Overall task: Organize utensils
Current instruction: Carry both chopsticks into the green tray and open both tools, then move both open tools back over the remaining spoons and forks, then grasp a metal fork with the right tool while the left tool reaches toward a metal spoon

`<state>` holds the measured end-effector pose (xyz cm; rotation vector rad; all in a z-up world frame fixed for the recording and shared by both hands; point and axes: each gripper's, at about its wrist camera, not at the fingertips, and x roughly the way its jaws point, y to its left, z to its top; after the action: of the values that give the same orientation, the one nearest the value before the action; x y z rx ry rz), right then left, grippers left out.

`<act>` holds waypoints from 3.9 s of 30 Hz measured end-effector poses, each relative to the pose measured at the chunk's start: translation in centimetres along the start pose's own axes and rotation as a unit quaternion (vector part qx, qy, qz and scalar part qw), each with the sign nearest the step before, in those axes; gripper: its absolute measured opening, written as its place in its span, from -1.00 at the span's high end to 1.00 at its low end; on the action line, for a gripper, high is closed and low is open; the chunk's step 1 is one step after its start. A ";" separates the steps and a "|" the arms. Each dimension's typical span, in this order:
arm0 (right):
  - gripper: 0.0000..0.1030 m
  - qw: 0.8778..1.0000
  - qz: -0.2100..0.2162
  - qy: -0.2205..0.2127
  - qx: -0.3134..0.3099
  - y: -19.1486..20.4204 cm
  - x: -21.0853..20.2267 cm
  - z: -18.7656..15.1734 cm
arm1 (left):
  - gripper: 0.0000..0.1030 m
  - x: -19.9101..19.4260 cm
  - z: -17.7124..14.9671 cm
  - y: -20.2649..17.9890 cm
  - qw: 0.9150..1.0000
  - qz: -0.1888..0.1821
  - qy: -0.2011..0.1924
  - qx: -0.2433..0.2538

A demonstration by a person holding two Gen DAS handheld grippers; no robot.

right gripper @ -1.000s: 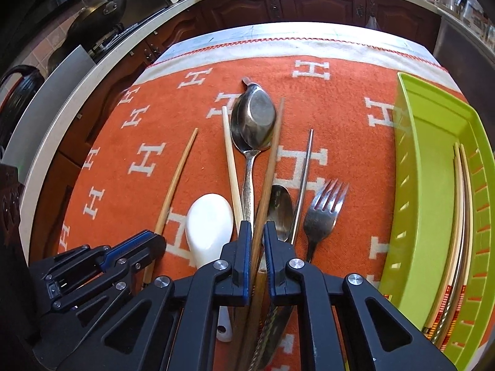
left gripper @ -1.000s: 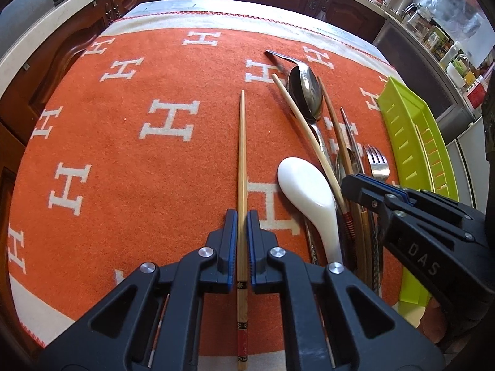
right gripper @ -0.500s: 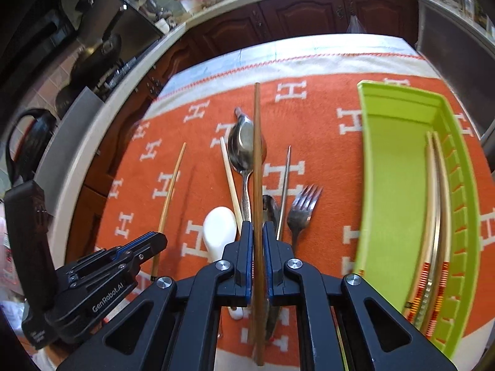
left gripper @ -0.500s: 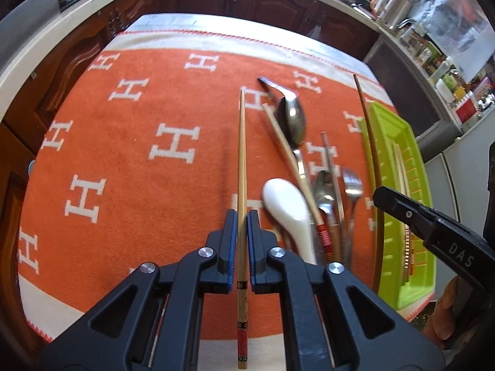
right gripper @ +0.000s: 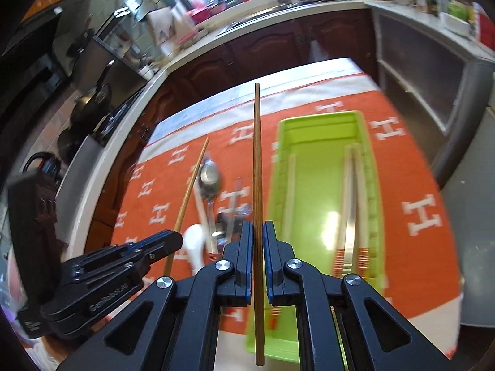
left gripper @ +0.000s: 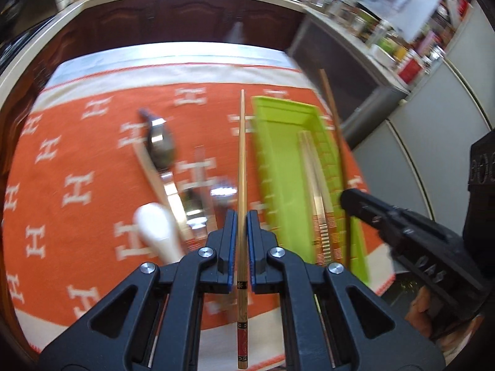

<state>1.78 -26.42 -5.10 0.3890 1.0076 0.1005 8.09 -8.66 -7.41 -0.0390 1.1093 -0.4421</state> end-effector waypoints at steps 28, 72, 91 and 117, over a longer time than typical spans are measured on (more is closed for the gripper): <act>0.30 0.997 -0.055 -0.008 0.054 -8.8 -0.1 -0.4 | 0.06 1.8 1.6 -5.0 0.996 0.059 -0.044 0.060; 0.12 0.995 0.006 0.062 -0.077 7.2 6.1 -2.6 | -0.07 -3.2 -5.1 11.2 0.986 0.140 -0.065 -0.064; 0.37 0.990 -0.070 0.117 -0.046 6.6 16.0 -0.4 | -0.07 -1.0 -5.0 14.7 0.987 0.120 -0.046 -0.094; 0.80 0.992 -0.040 0.093 -0.077 7.2 16.8 -0.6 | -0.07 0.6 -4.4 14.8 0.990 0.103 -0.027 -0.089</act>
<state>10.98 -15.24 -16.20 0.2006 1.1897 0.1436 9.25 5.47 -13.61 -0.0909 1.0848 -0.1552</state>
